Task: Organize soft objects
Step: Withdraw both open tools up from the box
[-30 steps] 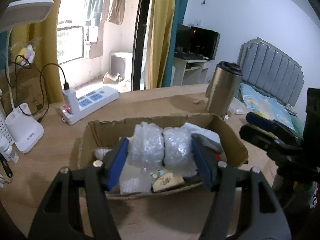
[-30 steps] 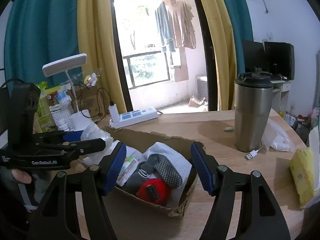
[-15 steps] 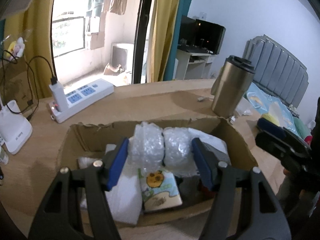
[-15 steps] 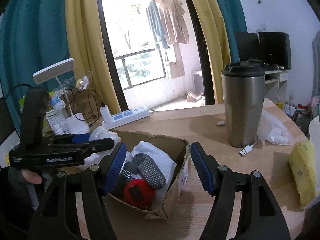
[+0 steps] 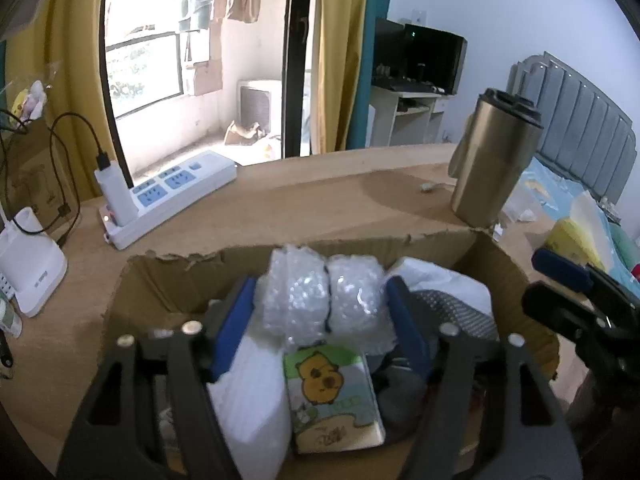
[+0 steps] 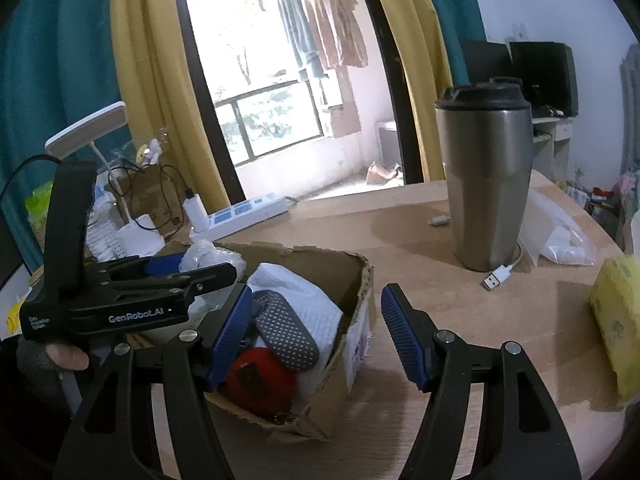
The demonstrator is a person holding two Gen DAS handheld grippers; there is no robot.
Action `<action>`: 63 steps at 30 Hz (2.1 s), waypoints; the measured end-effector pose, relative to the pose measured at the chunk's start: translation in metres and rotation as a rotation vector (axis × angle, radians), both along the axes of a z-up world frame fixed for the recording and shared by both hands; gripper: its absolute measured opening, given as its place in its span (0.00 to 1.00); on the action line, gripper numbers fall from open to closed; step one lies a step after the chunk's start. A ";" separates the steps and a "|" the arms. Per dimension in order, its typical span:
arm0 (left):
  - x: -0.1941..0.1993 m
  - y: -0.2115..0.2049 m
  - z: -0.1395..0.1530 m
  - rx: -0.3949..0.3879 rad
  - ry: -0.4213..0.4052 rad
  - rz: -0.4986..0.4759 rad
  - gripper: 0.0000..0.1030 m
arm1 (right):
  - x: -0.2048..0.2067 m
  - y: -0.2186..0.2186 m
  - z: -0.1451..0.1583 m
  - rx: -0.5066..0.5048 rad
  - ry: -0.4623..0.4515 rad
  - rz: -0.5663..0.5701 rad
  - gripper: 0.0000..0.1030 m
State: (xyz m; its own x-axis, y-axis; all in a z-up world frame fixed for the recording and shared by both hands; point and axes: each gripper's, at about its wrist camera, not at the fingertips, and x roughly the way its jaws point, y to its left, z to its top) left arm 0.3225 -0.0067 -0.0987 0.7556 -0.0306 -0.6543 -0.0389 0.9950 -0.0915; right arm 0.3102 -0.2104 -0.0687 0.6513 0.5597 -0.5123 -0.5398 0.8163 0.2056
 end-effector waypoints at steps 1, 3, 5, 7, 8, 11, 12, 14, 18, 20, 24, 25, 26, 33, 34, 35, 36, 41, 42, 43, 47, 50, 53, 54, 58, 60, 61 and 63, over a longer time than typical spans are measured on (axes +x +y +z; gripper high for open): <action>0.001 0.001 -0.001 -0.007 0.002 0.001 0.76 | 0.001 0.000 -0.001 0.002 0.002 -0.003 0.68; 0.001 0.003 -0.001 -0.016 0.008 0.003 0.79 | 0.001 -0.001 -0.001 0.003 0.001 -0.009 0.68; 0.000 0.003 -0.001 -0.018 0.006 0.001 0.86 | 0.001 -0.002 0.000 0.003 0.002 -0.013 0.68; -0.002 0.003 0.001 -0.028 -0.001 -0.005 0.86 | 0.001 -0.001 -0.001 -0.001 0.000 -0.017 0.68; -0.005 0.003 0.003 -0.029 -0.006 -0.008 0.86 | 0.000 -0.001 -0.001 -0.004 -0.001 -0.018 0.68; -0.010 0.002 0.007 -0.027 -0.017 -0.013 0.87 | 0.000 0.001 0.000 -0.014 -0.006 -0.021 0.68; -0.012 0.002 0.009 -0.028 -0.020 -0.015 0.87 | -0.001 0.001 0.000 -0.017 -0.008 -0.023 0.68; -0.018 0.003 0.012 -0.030 -0.028 -0.018 0.87 | -0.003 0.002 0.001 -0.021 -0.014 -0.027 0.68; -0.027 0.004 0.017 -0.035 -0.038 -0.027 0.87 | -0.007 0.003 0.003 -0.031 -0.024 -0.038 0.68; -0.033 0.005 0.019 -0.036 -0.046 -0.031 0.87 | -0.010 0.004 0.005 -0.035 -0.030 -0.042 0.68; -0.045 0.008 0.025 -0.039 -0.063 -0.035 0.87 | -0.018 0.006 0.010 -0.041 -0.042 -0.047 0.68; -0.049 0.009 0.027 -0.039 -0.069 -0.034 0.87 | -0.019 0.007 0.011 -0.043 -0.045 -0.048 0.68; -0.054 0.010 0.029 -0.040 -0.076 -0.035 0.87 | -0.022 0.008 0.012 -0.044 -0.049 -0.047 0.68; -0.082 0.015 0.041 -0.046 -0.120 -0.045 0.87 | -0.043 0.015 0.023 -0.063 -0.077 -0.040 0.68; -0.086 0.015 0.042 -0.045 -0.126 -0.046 0.87 | -0.046 0.016 0.025 -0.066 -0.082 -0.040 0.68; -0.091 0.015 0.044 -0.045 -0.135 -0.049 0.87 | -0.049 0.017 0.028 -0.068 -0.087 -0.040 0.68; -0.094 0.015 0.046 -0.045 -0.141 -0.052 0.87 | -0.052 0.017 0.029 -0.070 -0.092 -0.039 0.68; -0.115 0.015 0.055 -0.042 -0.181 -0.058 0.87 | -0.070 0.021 0.040 -0.085 -0.117 -0.039 0.68; -0.119 0.016 0.057 -0.043 -0.189 -0.056 0.87 | -0.073 0.021 0.042 -0.088 -0.123 -0.040 0.68; -0.124 0.016 0.059 -0.044 -0.194 -0.056 0.87 | -0.076 0.020 0.044 -0.089 -0.129 -0.044 0.68; -0.139 0.015 0.066 -0.033 -0.219 -0.057 0.87 | -0.089 0.014 0.056 -0.079 -0.152 -0.064 0.68; -0.152 0.014 0.073 -0.026 -0.242 -0.055 0.87 | -0.099 0.012 0.064 -0.082 -0.165 -0.069 0.68; -0.166 0.016 0.083 -0.029 -0.275 -0.040 0.87 | -0.111 0.011 0.073 -0.089 -0.185 -0.069 0.68; -0.171 0.016 0.086 -0.029 -0.289 -0.034 0.87 | -0.117 0.009 0.077 -0.091 -0.195 -0.070 0.68; -0.193 0.017 0.101 -0.024 -0.342 -0.009 0.99 | -0.132 0.004 0.092 -0.089 -0.229 -0.079 0.68; -0.203 0.018 0.108 -0.027 -0.365 0.000 0.99 | -0.141 0.001 0.100 -0.087 -0.247 -0.086 0.68; -0.208 0.018 0.112 -0.027 -0.377 0.006 0.99 | -0.144 0.000 0.103 -0.087 -0.252 -0.087 0.68; -0.217 0.018 0.118 -0.024 -0.391 0.015 0.99 | -0.152 -0.002 0.109 -0.089 -0.266 -0.089 0.68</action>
